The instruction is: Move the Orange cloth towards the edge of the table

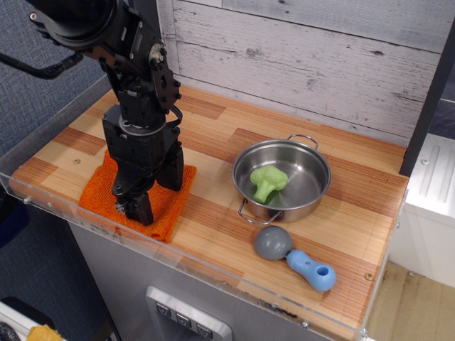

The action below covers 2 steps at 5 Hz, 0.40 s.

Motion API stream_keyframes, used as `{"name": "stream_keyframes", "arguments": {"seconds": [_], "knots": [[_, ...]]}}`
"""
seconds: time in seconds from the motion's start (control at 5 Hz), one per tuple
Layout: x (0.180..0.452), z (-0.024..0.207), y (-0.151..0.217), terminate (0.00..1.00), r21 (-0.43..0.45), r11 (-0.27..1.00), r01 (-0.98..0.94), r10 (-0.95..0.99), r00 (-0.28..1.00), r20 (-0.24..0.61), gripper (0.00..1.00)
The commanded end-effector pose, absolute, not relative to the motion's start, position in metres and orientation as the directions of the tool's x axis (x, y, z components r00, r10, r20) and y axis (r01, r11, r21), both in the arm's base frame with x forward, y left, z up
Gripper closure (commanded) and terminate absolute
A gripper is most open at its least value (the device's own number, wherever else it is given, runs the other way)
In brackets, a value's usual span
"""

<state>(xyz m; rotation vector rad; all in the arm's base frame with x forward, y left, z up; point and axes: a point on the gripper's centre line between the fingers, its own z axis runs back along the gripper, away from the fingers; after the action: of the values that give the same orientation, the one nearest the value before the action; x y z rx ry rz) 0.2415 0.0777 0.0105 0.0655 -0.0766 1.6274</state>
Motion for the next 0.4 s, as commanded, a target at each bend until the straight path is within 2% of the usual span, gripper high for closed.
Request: {"name": "stream_keyframes", "arguments": {"seconds": [0.0,0.2], "knots": [[0.259,0.035,0.081,0.0,-0.086,-0.035,-0.996,0.991,-0.045,0.124,0.0],[0.272,0.053,0.085,0.0,-0.136,-0.018,-0.991,0.991,-0.035,0.127,0.0]]}}
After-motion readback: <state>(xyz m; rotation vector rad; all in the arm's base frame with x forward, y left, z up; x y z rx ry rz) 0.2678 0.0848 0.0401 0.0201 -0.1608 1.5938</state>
